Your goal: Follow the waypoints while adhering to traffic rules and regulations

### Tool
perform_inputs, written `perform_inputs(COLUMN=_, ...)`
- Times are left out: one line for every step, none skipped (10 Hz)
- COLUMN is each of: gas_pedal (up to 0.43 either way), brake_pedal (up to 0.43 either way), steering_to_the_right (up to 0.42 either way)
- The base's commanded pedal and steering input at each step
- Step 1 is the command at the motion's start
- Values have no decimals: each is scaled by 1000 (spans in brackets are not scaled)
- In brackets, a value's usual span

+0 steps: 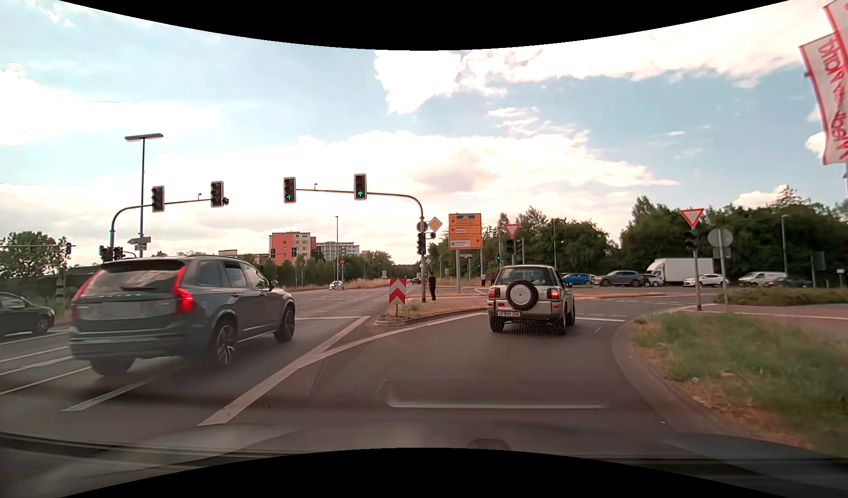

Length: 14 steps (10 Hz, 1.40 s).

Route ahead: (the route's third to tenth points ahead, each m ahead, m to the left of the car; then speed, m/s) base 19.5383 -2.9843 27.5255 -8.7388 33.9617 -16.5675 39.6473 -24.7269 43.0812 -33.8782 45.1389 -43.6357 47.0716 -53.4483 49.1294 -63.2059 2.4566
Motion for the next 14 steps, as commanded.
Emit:
perform_inputs(gas_pedal=0, brake_pedal=0, steering_to_the_right=103)
perform_inputs(gas_pedal=0, brake_pedal=0, steering_to_the_right=104)
perform_inputs(gas_pedal=0, brake_pedal=0, steering_to_the_right=106)
perform_inputs(gas_pedal=0, brake_pedal=0, steering_to_the_right=108)
perform_inputs(gas_pedal=0, brake_pedal=0, steering_to_the_right=110)
perform_inputs(gas_pedal=0, brake_pedal=0, steering_to_the_right=114)
perform_inputs(gas_pedal=0, brake_pedal=0, steering_to_the_right=115)
perform_inputs(gas_pedal=0, brake_pedal=0, steering_to_the_right=118)
perform_inputs(gas_pedal=59, brake_pedal=0, steering_to_the_right=119)
perform_inputs(gas_pedal=98, brake_pedal=0, steering_to_the_right=121)
perform_inputs(gas_pedal=130, brake_pedal=0, steering_to_the_right=121)
perform_inputs(gas_pedal=150, brake_pedal=0, steering_to_the_right=122)
perform_inputs(gas_pedal=150, brake_pedal=0, steering_to_the_right=122)
perform_inputs(gas_pedal=169, brake_pedal=0, steering_to_the_right=122)
